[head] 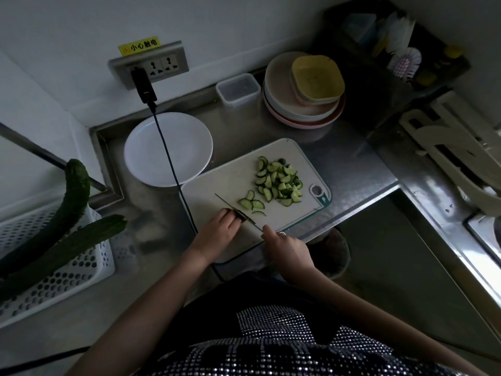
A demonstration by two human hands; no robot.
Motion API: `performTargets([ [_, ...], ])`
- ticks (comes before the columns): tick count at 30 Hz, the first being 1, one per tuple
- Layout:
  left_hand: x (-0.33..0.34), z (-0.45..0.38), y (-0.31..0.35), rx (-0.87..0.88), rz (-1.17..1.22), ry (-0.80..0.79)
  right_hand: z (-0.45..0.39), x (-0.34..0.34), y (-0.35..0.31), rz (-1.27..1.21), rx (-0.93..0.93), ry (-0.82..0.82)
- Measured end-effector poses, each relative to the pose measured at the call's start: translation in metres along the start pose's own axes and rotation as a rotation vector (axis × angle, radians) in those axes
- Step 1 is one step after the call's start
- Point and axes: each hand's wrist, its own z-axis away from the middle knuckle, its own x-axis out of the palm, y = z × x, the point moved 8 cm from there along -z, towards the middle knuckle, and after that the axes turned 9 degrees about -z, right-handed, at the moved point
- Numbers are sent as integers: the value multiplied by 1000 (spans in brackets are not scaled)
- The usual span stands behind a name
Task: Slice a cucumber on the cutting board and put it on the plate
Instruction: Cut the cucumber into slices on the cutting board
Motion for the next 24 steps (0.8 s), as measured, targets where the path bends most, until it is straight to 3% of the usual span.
performTargets([
  [24,-2,0,0,-8,-9,-39,8,-2,-1,19,11,-52],
])
